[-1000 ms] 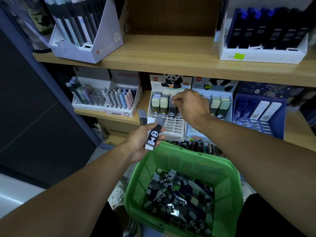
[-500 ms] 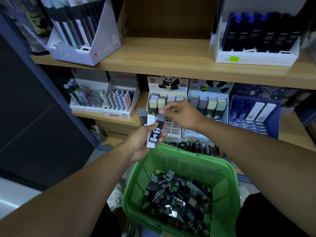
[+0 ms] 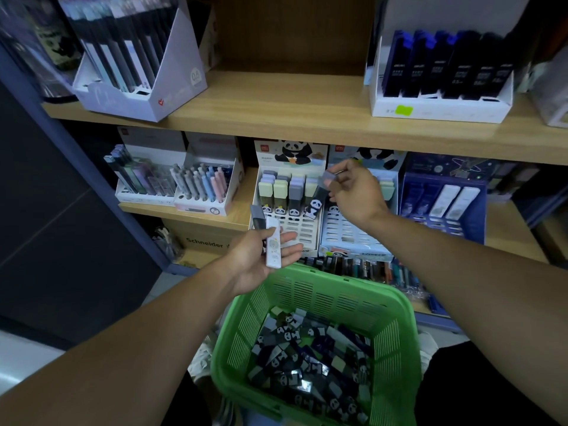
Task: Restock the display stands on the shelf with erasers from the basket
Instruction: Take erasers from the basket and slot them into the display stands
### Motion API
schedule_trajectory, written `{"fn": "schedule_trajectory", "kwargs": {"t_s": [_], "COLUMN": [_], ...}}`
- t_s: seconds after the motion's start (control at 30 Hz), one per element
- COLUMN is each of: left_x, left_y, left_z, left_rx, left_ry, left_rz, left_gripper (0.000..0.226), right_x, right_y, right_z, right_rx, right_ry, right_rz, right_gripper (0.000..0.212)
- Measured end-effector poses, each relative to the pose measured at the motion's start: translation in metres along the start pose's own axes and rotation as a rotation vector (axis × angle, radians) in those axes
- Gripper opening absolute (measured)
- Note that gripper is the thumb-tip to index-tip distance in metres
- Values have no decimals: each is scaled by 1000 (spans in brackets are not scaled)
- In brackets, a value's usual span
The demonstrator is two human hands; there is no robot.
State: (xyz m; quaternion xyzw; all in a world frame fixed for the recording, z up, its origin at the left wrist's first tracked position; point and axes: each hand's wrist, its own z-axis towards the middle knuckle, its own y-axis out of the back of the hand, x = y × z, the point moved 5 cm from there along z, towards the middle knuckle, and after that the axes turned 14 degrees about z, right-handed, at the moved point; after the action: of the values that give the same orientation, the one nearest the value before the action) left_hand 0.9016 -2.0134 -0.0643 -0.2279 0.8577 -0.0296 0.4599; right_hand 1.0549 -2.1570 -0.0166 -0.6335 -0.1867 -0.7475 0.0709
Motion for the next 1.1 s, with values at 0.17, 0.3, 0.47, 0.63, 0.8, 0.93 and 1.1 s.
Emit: {"fn": "schedule_trajectory", "kwargs": {"t_s": [0.17, 0.3, 0.47, 0.63, 0.8, 0.93, 1.1], "left_x": [1, 1, 1, 0, 2, 1, -1], "left_y": [1, 1, 0, 3, 4, 5, 3], "left_z": [-2, -3, -3, -1, -1, -2, -3], "left_rx": [-43, -83, -90, -87, -59, -45, -16], "left_ry": [-14, -37, -50, -55, -50, -59, -80], "left_rz": [157, 224, 228, 232, 230, 225, 242], "left_gripper": [36, 34, 33, 33, 33, 31, 31], "right_x": [2, 3, 5, 6, 6, 8, 6], "right_y": [-8, -14, -22, -24, -18, -15, -24], "right_z": [-4, -4, -3, 0, 5, 6, 7], "right_rx": [75, 87, 131, 148, 53, -20, 17], "right_ry": [159, 209, 228, 234, 219, 191, 146], "right_rz": [-189, -246, -275, -386, -566, -565, -659], "right_gripper": [5, 4, 6, 10, 19, 18, 21]}}
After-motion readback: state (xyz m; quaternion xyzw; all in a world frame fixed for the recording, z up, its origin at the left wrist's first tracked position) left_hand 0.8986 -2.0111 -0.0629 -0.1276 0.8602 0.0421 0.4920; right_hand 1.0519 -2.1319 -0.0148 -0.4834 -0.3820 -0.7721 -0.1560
